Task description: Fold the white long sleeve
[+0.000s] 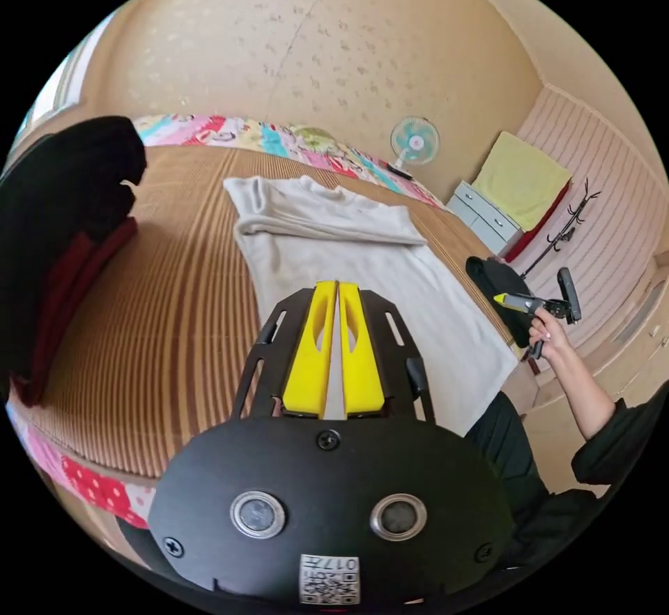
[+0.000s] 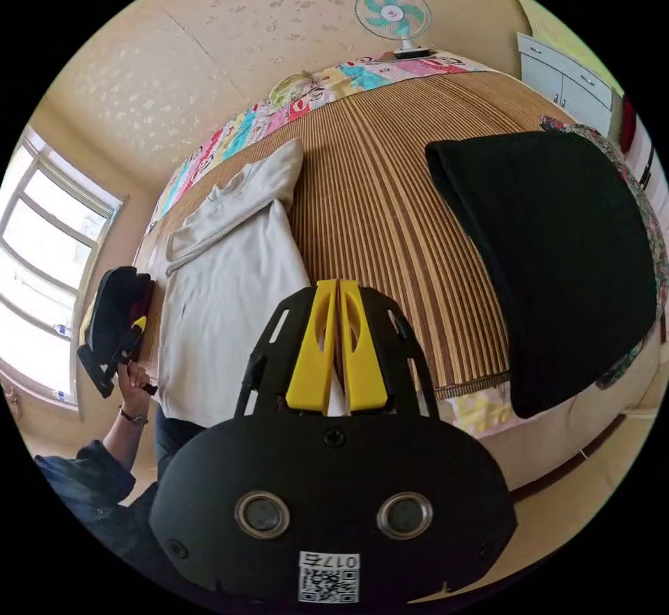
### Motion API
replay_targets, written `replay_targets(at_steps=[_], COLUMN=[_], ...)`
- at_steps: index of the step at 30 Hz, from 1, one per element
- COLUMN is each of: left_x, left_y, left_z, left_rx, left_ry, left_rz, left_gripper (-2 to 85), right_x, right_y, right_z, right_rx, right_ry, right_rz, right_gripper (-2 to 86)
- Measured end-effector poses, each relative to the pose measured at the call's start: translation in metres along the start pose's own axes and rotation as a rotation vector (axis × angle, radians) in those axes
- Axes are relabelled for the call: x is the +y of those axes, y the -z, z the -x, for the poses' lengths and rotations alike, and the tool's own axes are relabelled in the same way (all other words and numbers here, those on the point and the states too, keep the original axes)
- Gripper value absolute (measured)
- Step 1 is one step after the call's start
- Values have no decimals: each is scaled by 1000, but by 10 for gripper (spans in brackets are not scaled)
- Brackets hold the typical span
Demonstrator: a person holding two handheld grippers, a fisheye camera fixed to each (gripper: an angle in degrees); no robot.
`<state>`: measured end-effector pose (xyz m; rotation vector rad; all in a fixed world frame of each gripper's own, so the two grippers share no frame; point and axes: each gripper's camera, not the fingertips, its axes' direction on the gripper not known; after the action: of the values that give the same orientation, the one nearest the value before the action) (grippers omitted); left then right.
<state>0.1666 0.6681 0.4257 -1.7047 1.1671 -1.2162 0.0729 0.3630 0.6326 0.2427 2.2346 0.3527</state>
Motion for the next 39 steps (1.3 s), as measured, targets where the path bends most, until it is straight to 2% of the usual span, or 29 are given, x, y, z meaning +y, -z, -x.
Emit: replay_targets(at_steps=[2,4,7,12,20,22,25,30,33,39], left_x=[19,48,86,117,103,103,102,87,83,90], left_y=[35,60,74,62,74,97,122,141,146,149], left_z=[12,30,41,47,82,111,148,168,176,204], left_rx=[41,85,88,74,220,412,576,604,605,590], left_ry=[8,69,134,181,229,280,365,346,327,349], left_rz=[48,184,334,450,418,344,242,215,215,245], left_gripper=[18,66,89,94,41,39,37,36,36,27], right_x=[21,40,63,83,76,71,62,59,65,81], right_y=[23,36,48,60,83,89,83,49,45,54], right_z=[-12,-18,-22,-28,-47,-56,-73,-107,-128,-166], right_rx=[-40,-70,-85,-113,-152,-172,-198,-336,-557,-694], right_ry=[26,55,56,14,-7,-11,-33,-84,-143,-237], right_rz=[-9,-5,15,-21,-32,-29,37,193,180,122], right_gripper=[5,5,7,7,29,40,69,99,95,45])
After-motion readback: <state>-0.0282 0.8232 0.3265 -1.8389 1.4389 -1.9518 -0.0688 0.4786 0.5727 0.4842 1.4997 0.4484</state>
